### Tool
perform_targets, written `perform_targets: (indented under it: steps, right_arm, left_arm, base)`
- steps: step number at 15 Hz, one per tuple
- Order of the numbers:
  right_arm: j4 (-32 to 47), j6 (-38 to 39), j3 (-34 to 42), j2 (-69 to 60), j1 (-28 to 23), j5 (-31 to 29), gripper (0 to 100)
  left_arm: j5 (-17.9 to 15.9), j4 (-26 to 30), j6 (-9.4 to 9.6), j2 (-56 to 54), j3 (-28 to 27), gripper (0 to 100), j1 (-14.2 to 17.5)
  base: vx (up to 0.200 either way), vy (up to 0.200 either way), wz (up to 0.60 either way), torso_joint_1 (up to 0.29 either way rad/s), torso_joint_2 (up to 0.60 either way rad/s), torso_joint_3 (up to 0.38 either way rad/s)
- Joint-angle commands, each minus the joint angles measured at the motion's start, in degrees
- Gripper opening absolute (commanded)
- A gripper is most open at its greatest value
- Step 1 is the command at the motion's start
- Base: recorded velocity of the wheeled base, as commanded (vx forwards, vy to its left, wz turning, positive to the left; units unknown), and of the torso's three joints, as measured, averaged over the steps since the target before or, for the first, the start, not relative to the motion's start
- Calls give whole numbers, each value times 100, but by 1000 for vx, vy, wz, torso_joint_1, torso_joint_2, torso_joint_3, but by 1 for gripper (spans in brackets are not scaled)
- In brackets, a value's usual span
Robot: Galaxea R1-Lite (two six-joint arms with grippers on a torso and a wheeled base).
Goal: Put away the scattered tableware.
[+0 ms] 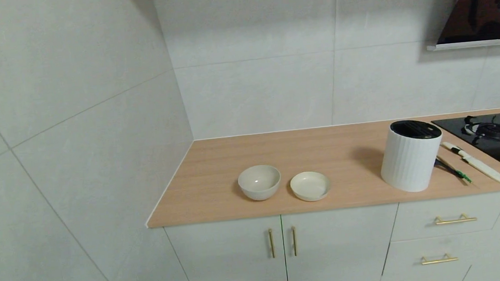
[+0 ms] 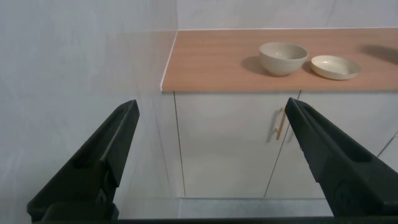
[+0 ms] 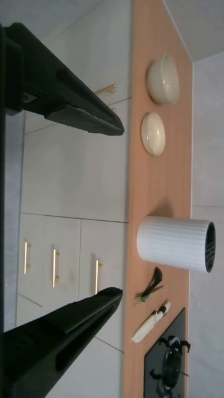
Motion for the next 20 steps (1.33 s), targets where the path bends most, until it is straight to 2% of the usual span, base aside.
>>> perform_targets:
  steps: [1, 12, 20]
  right_arm:
    - [-2, -4, 0, 7, 2, 3, 100]
    - [-2, 4, 0, 7, 2, 3, 100]
    - [-2, 4, 0, 7, 2, 3, 100]
  left_arm:
    - [2, -1, -2, 9, 0, 100, 2]
    - [2, -1, -2, 9, 0, 100, 2]
    - [2, -1, -2, 9, 0, 100, 2]
  base:
    - [0, 0, 0, 0, 0, 0]
    - [0, 0, 0, 0, 0, 0]
    - [0, 0, 0, -156, 342, 184]
